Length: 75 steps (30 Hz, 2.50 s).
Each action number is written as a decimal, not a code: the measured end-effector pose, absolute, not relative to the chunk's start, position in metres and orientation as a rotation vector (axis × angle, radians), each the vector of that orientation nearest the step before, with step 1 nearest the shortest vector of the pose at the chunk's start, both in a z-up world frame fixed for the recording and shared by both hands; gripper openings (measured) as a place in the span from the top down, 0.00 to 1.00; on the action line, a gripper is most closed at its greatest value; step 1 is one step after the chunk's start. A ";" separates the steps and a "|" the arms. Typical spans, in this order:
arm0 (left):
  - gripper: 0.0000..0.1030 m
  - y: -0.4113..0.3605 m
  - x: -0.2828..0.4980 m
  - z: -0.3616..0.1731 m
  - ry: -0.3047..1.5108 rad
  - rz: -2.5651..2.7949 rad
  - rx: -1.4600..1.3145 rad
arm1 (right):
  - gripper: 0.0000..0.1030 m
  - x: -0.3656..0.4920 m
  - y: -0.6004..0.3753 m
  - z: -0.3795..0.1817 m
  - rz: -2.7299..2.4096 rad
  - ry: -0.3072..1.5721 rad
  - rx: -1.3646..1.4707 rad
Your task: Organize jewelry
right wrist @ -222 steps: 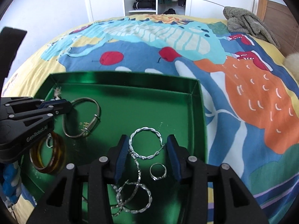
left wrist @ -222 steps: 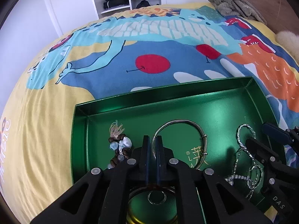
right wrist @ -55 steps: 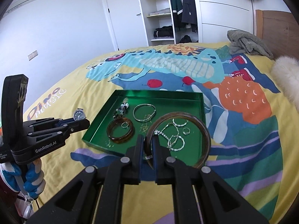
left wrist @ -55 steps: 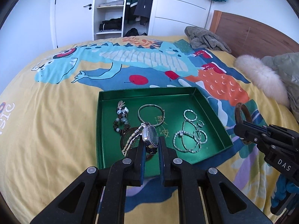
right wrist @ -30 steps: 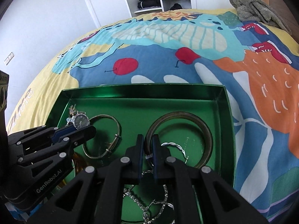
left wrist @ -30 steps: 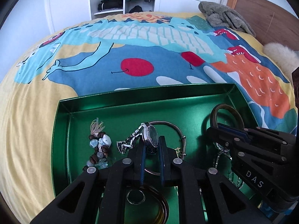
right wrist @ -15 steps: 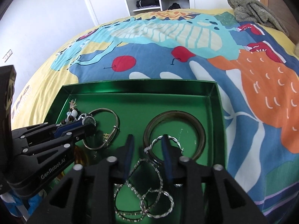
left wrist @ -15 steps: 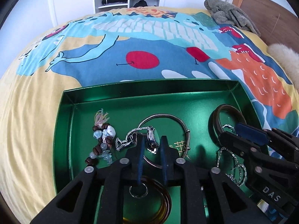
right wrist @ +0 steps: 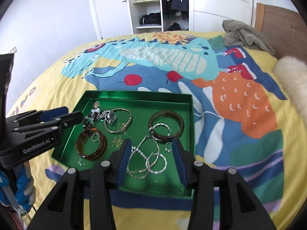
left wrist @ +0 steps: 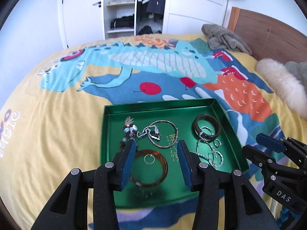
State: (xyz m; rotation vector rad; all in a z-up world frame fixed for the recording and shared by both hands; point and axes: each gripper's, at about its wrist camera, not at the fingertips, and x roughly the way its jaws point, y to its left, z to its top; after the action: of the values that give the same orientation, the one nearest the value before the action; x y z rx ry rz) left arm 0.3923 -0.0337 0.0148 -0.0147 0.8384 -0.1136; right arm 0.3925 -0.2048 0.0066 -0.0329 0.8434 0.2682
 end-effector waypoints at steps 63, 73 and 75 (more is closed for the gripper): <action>0.00 -0.007 -0.048 0.104 0.356 0.046 0.076 | 0.41 -0.029 -0.175 0.083 0.128 0.430 -0.092; 0.00 -0.010 -0.050 0.102 0.352 0.052 0.084 | 0.39 -0.034 -0.186 0.078 0.100 0.429 -0.057; 0.00 -0.010 -0.050 0.101 0.353 0.052 0.082 | 0.32 -0.034 -0.187 0.077 0.098 0.431 -0.053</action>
State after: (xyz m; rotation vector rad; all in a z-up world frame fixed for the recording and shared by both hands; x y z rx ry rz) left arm -0.0500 -0.0098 0.1013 0.0819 0.3533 0.0525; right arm -0.0337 -0.1870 0.0774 -0.0526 0.4309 0.0977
